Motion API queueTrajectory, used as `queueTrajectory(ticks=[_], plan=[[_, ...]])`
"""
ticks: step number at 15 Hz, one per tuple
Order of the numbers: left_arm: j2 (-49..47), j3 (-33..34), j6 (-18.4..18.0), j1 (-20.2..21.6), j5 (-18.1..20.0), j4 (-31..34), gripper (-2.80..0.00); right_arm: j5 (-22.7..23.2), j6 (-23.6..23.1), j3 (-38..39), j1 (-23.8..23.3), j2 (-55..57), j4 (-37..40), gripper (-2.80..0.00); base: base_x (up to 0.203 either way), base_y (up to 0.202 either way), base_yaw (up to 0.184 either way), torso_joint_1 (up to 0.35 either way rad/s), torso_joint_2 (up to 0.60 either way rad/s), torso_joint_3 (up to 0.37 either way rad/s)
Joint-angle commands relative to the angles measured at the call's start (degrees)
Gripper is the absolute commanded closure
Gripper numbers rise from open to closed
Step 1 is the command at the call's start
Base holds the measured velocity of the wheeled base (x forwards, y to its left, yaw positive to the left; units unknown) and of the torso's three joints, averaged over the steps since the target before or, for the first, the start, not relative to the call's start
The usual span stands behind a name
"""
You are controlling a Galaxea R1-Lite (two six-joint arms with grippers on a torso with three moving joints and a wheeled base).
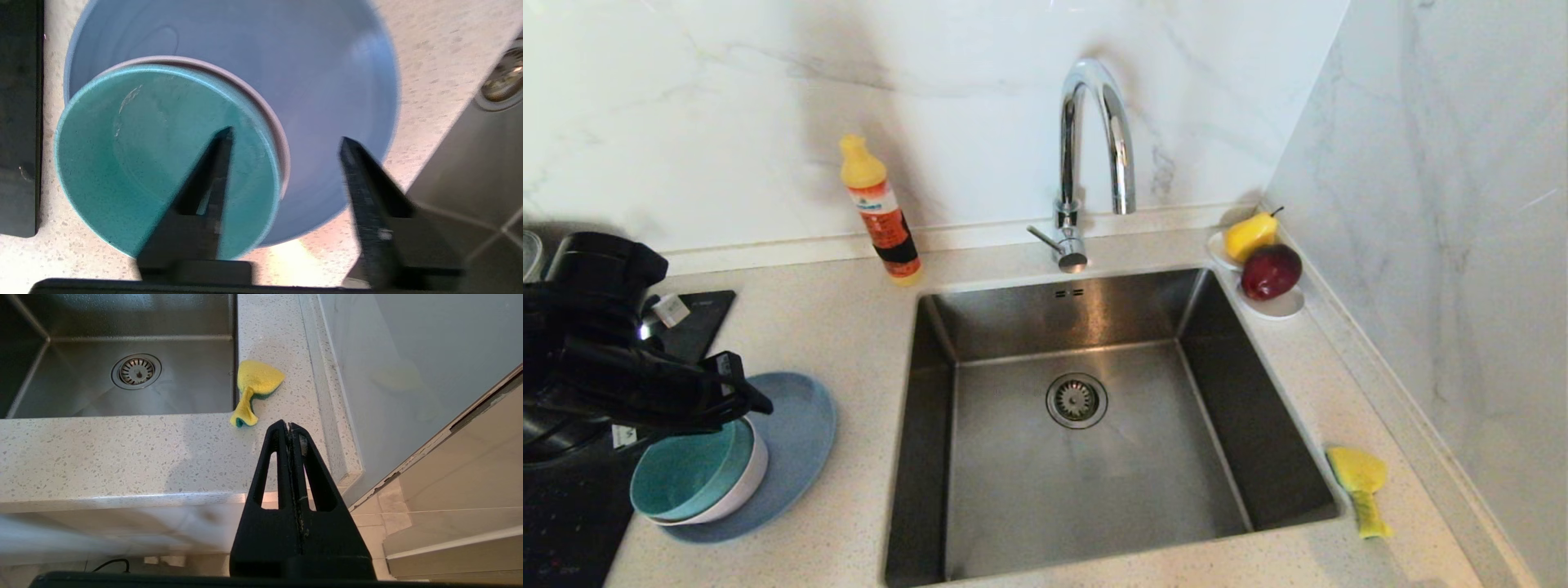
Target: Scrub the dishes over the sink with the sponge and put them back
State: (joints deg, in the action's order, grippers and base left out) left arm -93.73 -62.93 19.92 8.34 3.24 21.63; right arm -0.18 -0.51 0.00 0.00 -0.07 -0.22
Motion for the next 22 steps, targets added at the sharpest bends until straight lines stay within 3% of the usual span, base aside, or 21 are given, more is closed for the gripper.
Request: queueTrajectory(ticks=[1,3,4,6,9,11,12,15,16,19,22], plan=[[2.3,-2.0,0.3,0.0,0.0,0.2,-2.80,0.0,0.0,0.0,0.0,0.1,0.0,0.00,0.000,0.000,0.000,0.000,0.00,0.000],[5.0,-5.5,0.2,0.0,0.0,0.8,-2.80,0.0,0.0,0.0,0.0,0.1,0.0,0.00,0.000,0.000,0.000,0.000,0.00,0.000],[5.4,-7.0,0.0,0.0,0.0,0.9,0.00,0.0,0.0,0.0,0.0,0.1,0.0,0.00,0.000,0.000,0.000,0.000,0.00,0.000],[5.8,-9.6,-0.9,0.0,0.0,-0.3,0.00,0.0,0.0,0.0,0.0,0.1,0.0,0.00,0.000,0.000,0.000,0.000,0.00,0.000],[5.4,-11.3,-4.8,-1.1,2.7,-13.5,0.00,0.0,0.0,0.0,0.0,0.1,0.0,0.00,0.000,0.000,0.000,0.000,0.00,0.000],[5.0,-9.6,-11.2,-4.9,4.3,-22.9,0.00,0.0,0.0,0.0,0.0,0.1,0.0,0.00,0.000,0.000,0.000,0.000,0.00,0.000],[5.9,-7.7,-12.6,-7.0,4.4,-25.8,0.00,0.0,0.0,0.0,0.0,0.1,0.0,0.00,0.000,0.000,0.000,0.000,0.00,0.000],[15.6,-1.9,-13.4,-10.4,4.0,-28.6,0.00,0.0,0.0,0.0,0.0,0.1,0.0,0.00,0.000,0.000,0.000,0.000,0.00,0.000],[20.5,0.7,-13.6,-11.0,2.6,-28.8,0.00,0.0,0.0,0.0,0.0,0.1,0.0,0.00,0.000,0.000,0.000,0.000,0.00,0.000],[36.7,9.3,-14.0,-11.7,-8.6,-29.0,0.00,0.0,0.0,0.0,0.0,0.1,0.0,0.00,0.000,0.000,0.000,0.000,0.00,0.000],[55.5,18.1,-14.1,-11.9,-15.6,-26.5,0.00,0.0,0.0,0.0,0.0,0.1,0.0,0.00,0.000,0.000,0.000,0.000,0.00,0.000]])
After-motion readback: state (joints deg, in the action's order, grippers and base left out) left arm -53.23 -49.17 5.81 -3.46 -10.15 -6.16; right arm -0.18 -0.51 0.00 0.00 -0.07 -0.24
